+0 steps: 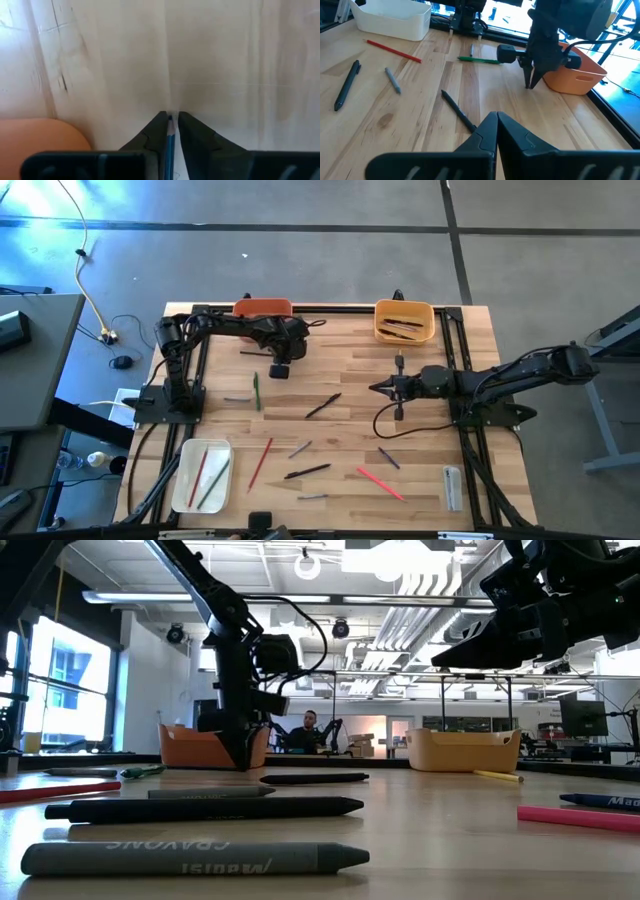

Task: Sort crayons/erasers/pens/pencils in bins
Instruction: Put the blue colored pencil into the white bin, then put the yellow colored pencil into the white bin

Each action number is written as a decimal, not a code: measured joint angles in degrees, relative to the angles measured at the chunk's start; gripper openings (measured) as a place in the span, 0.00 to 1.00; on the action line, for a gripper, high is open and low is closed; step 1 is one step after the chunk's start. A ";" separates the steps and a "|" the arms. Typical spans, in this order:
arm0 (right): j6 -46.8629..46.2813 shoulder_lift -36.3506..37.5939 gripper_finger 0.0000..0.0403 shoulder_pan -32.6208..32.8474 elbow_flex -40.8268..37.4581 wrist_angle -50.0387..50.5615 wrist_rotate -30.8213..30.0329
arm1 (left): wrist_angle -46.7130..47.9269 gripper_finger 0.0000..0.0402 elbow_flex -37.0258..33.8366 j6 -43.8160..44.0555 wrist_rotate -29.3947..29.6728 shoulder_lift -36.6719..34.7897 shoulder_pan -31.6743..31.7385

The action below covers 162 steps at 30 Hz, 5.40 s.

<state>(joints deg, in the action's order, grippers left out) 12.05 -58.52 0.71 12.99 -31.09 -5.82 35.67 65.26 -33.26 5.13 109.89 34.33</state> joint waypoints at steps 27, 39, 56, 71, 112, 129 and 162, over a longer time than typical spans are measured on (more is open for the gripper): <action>0.00 0.00 0.00 0.00 0.00 0.52 0.00 | 16.88 0.00 0.86 30.30 -0.36 -17.84 -8.33; -0.02 -0.02 0.00 0.00 0.00 0.83 0.00 | 24.97 0.00 0.99 54.97 -4.53 -28.48 -22.22; 0.44 -0.02 0.00 0.00 0.00 1.50 0.00 | 27.47 0.00 0.93 104.58 -2.79 -29.20 -56.03; 3.30 -0.02 0.00 0.00 0.00 2.64 0.02 | 36.68 0.00 -2.32 150.12 9.08 -26.50 -80.27; -1.97 -0.02 0.00 0.61 0.02 -0.96 -2.83 | -3.22 0.02 -19.42 64.16 20.95 -38.09 -63.43; -19.17 -0.02 0.00 12.43 7.70 22.68 -27.21 | -63.13 0.00 -44.54 30.28 -3.64 -37.79 -44.64; -67.25 -21.58 0.26 -8.03 12.66 51.39 -22.39 | -95.80 0.00 -54.28 33.28 -13.50 -36.20 -24.74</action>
<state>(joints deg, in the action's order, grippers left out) -55.20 -80.10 -7.33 25.65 20.30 -28.22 -60.13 10.99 0.03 -8.37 73.69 9.59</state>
